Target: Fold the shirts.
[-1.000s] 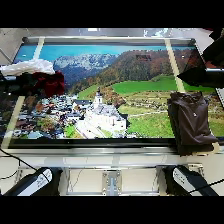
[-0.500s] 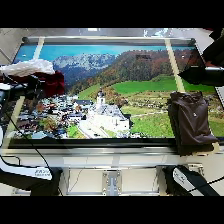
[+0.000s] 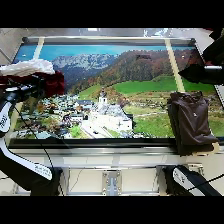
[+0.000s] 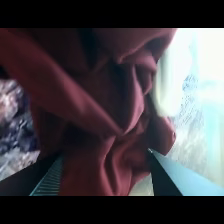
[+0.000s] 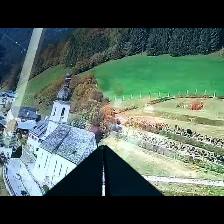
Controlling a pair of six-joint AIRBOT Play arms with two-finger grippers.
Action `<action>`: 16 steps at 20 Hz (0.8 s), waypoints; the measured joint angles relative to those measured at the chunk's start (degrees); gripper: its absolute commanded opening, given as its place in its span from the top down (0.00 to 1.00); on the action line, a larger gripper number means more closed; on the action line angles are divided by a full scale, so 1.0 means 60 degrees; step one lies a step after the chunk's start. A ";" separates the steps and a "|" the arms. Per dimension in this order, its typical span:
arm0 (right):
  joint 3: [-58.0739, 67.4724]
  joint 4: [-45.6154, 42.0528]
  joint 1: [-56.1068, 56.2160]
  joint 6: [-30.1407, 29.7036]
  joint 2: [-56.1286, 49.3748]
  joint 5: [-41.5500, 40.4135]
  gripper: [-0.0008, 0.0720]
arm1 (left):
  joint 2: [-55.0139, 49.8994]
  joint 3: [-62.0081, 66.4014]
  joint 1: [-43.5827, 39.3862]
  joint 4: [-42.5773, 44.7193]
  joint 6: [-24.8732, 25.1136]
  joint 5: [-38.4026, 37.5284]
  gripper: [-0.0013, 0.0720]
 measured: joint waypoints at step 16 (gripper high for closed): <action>0.0000 0.0018 0.0000 0.0004 -0.0007 -0.0244 0.98 | -0.0430 0.0747 -0.0022 -0.0251 -0.1089 0.1836 0.97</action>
